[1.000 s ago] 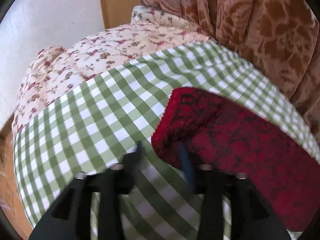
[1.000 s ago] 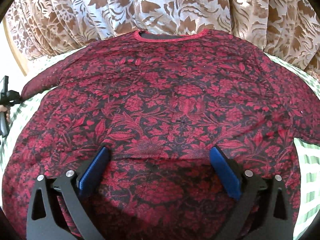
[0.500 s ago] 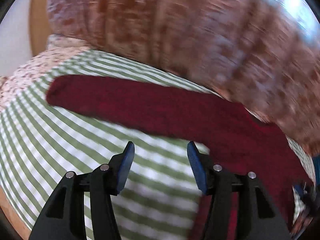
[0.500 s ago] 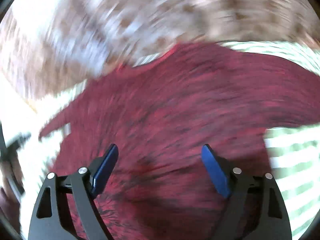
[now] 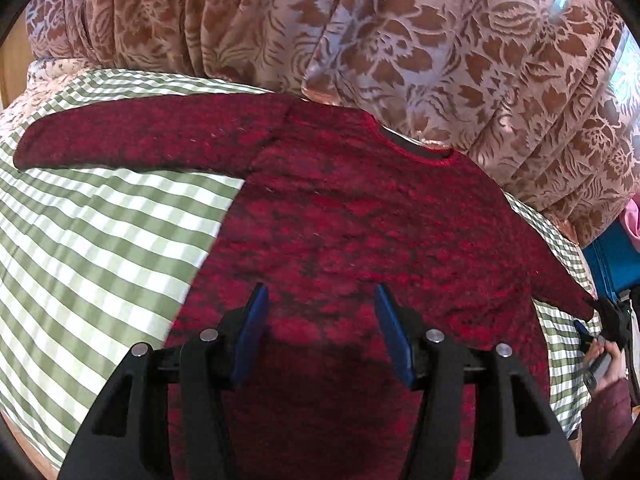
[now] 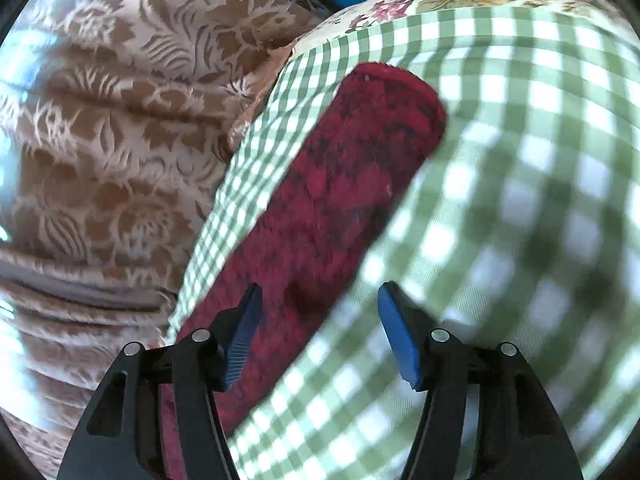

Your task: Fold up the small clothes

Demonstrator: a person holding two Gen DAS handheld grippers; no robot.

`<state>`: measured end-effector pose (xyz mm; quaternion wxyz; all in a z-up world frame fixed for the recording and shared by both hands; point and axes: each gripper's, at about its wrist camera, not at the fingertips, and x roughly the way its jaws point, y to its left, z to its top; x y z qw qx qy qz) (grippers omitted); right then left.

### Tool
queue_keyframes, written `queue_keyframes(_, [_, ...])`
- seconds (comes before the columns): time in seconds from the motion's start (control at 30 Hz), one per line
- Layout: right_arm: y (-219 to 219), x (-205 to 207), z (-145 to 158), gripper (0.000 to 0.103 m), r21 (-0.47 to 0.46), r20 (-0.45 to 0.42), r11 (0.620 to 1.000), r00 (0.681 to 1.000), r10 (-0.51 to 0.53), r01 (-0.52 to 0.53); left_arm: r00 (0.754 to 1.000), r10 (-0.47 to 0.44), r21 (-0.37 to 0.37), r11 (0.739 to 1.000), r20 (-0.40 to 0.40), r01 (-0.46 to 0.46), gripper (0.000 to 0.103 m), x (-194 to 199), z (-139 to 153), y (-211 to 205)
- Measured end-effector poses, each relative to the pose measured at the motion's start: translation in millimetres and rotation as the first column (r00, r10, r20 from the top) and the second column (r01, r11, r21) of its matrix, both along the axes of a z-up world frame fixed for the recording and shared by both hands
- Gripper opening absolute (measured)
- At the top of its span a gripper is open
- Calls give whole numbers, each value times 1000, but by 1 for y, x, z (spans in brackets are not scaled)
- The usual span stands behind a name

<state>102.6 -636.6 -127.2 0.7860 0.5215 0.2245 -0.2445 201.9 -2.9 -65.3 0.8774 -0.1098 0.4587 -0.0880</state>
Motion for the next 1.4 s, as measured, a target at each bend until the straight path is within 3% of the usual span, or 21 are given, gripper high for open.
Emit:
queue_keyframes(0.03, [-4,5,1,57,-15,-11,1000,1000,1,-1,1000,-4,-1,1000,1,4,55,1,0,-3])
queue_keyframes(0.1, [-7,16,3,33,-36,-66,999,998,13,-15,1000,-20,9,1000,7,20,55,0,2,-8])
queue_keyframes(0.2, [-9,29,8,14,-59,-101,997,994,44,-50,999,-33,15,999,13,33,55,1,4,-11])
queue_keyframes(0.33, [17,46,59,12,-208,-52,967,989,140,-147,999,-45,4,999,22,45,55,3,7,-12])
queue_keyframes(0.5, [85,86,120,12,-365,-24,880,949,316,-302,998,-55,-26,998,38,56,58,-1,10,-10])
queue_keyframes(0.67, [180,136,145,12,-439,-40,768,865,501,-466,997,-64,-50,997,32,65,59,-3,8,-2])
queue_keyframes(0.9, [343,206,127,12,-438,-134,556,663,737,-706,997,-60,-91,994,46,64,64,3,12,13])
queue_keyframes(0.93, [364,211,121,14,-428,-142,519,622,770,-740,997,-61,-100,993,47,66,64,6,13,15])
queue_keyframes(0.97, [380,215,115,27,-406,-143,487,581,802,-773,997,-62,-104,992,45,66,64,8,13,16])
queue_keyframes(1.0, [390,214,112,61,-388,-140,471,556,820,-792,997,-62,-112,992,44,66,64,10,13,18])
queue_keyframes(1.03, [395,210,110,76,-380,-120,470,546,829,-797,997,-64,-121,990,42,69,64,14,12,20])
queue_keyframes(1.07, [397,201,111,80,-388,-88,479,549,831,-788,997,-65,-129,989,39,70,64,17,12,20])
queue_keyframes(1.2, [378,165,111,80,-374,-58,514,572,818,-772,997,-73,-158,984,30,77,64,41,10,21])
queue_keyframes(1.4, [304,95,87,80,-299,-96,643,693,715,-705,997,-81,-182,980,-7,78,64,92,-11,14])
